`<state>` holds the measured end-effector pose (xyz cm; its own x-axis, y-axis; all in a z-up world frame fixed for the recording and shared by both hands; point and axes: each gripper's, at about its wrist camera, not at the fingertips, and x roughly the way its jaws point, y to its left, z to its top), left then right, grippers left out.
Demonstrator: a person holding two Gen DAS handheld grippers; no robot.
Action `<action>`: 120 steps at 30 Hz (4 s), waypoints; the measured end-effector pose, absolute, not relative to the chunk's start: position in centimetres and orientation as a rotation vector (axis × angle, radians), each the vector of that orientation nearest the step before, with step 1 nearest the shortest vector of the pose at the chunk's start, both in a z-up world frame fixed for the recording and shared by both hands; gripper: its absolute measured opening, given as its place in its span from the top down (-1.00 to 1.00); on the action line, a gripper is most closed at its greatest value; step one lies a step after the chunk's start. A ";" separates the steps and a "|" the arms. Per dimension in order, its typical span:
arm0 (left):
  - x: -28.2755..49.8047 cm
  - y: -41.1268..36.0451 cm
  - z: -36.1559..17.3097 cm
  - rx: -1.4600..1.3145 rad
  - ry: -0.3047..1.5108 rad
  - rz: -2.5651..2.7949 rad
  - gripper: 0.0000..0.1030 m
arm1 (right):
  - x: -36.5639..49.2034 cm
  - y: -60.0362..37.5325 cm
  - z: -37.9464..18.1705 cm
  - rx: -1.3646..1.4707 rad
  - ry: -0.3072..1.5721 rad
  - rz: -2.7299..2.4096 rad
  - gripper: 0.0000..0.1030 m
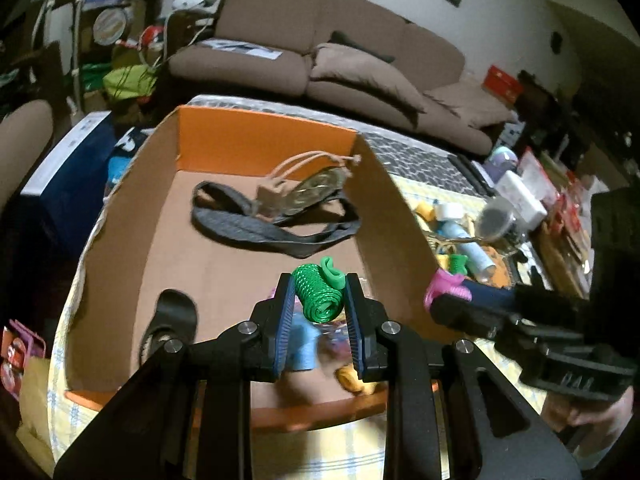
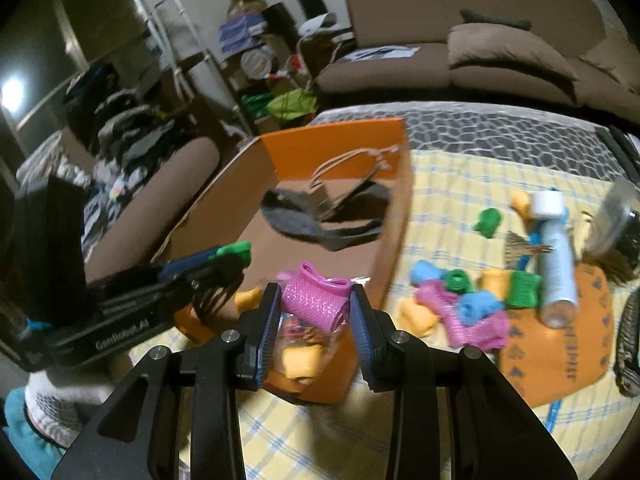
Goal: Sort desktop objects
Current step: 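Carry both rollers over the box and open both tools to drop them, then move both tools back over the table toward the remaining items, then grasp the orange patterned sock with the right tool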
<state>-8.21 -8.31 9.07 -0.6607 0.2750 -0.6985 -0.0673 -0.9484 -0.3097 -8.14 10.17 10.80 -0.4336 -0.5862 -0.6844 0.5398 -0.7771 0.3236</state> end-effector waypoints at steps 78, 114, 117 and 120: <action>-7.2 7.5 10.2 -1.051 -0.096 2.566 -1.00 | -9.1 35.3 11.9 1.096 -0.391 -2.774 -0.99; -7.7 14.6 5.1 -1.217 -0.151 2.351 -0.99 | -9.3 42.6 7.2 1.399 -0.523 -2.871 -0.40; -8.0 14.9 4.2 -1.253 -0.147 2.344 -0.96 | -9.3 39.9 8.4 1.290 -0.483 -2.789 -0.40; -8.5 14.8 3.5 -1.280 -0.171 2.341 -0.78 | -10.0 37.2 8.0 1.283 -0.439 -2.688 -0.40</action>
<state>-8.48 14.83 3.51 -0.4585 0.4530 -0.7645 -0.3369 -0.8847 -0.3222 -9.98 37.21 8.00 -0.6298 -0.2408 -0.7385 -0.0069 -0.9490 0.3153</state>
